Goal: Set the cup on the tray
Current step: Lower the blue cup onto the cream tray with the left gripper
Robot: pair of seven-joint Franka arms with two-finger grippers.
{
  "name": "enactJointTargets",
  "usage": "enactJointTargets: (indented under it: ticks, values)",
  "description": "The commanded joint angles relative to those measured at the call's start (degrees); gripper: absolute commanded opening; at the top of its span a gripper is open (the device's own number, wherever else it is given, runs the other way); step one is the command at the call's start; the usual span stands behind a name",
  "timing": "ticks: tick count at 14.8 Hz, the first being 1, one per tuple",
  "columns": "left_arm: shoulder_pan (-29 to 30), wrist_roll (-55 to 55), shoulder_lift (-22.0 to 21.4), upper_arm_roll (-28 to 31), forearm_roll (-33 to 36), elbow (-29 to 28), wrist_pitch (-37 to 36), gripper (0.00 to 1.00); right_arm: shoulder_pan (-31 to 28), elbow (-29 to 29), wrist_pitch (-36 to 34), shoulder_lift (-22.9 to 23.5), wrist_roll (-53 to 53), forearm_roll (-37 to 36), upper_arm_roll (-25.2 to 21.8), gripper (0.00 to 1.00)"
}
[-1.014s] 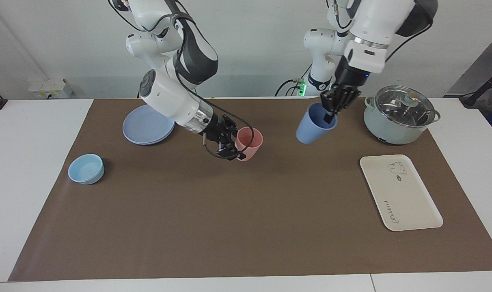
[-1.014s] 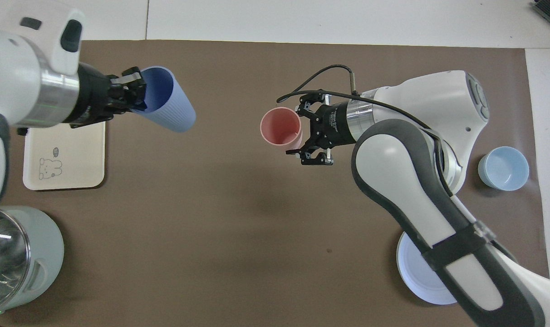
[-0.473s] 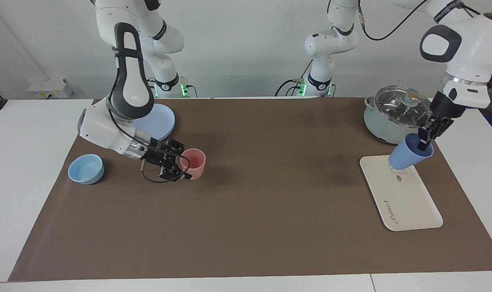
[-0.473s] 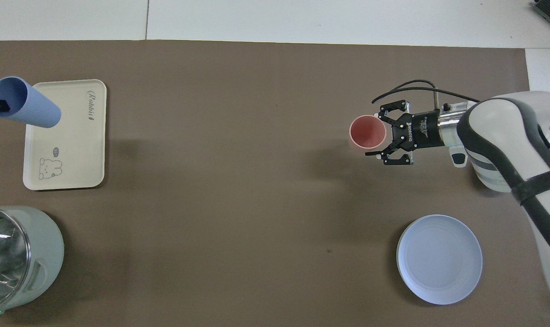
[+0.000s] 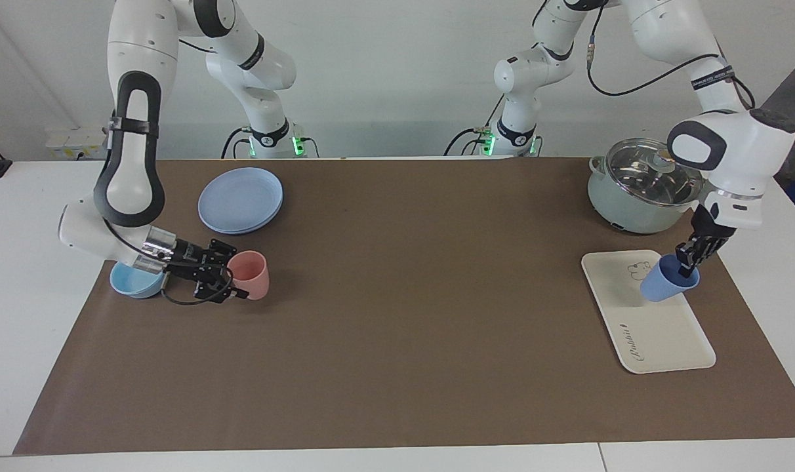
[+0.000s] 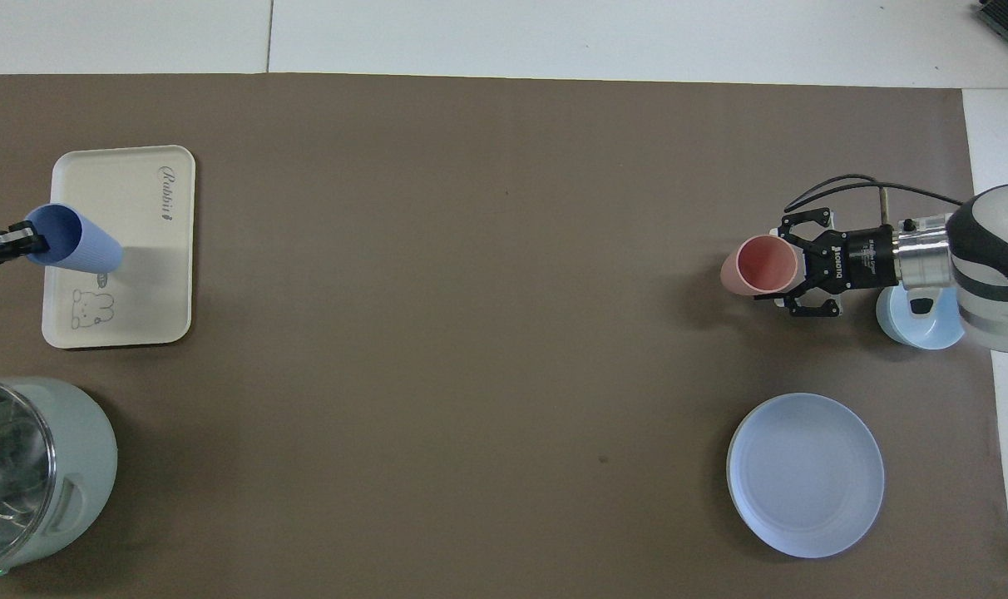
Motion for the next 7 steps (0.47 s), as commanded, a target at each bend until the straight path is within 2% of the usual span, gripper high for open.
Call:
enactJointTargets:
  ticks: [1, 2, 3, 4, 6, 7]
  values:
    - [-0.5, 1.4, -0.1, -0.3, -0.9, -2.5, 3.8, 0.00, -1.8, 2.4, -1.0, 2.7, -1.2, -1.7, 0.7, 0.00]
    - [-0.5, 1.4, 0.3, -0.3, -0.9, -2.3, 4.1, 0.00, -1.8, 2.3, -0.5, 3.0, -3.0, -1.9, 0.7, 0.00]
    - [-0.5, 1.4, 0.5, -0.4, -0.9, -2.3, 5.0, 0.38, -1.8, 2.3, -0.5, 3.0, -3.4, -1.9, 0.7, 0.00]
    - [-0.5, 1.4, 0.5, -0.5, -0.9, -2.0, 5.0, 0.99, -1.8, 2.2, -0.3, 3.0, -3.7, -1.9, 0.7, 0.00]
    - [-0.5, 1.4, -0.1, -0.6, -0.9, -0.2, 3.1, 1.00, -1.6, 1.6, 0.0, 3.0, -3.8, -1.9, 0.7, 0.00]
    - [-0.5, 1.5, -0.9, -0.6, -0.7, 1.6, -0.7, 1.00, -1.6, 0.3, 1.9, 2.7, -3.9, -1.9, 0.6, 0.56]
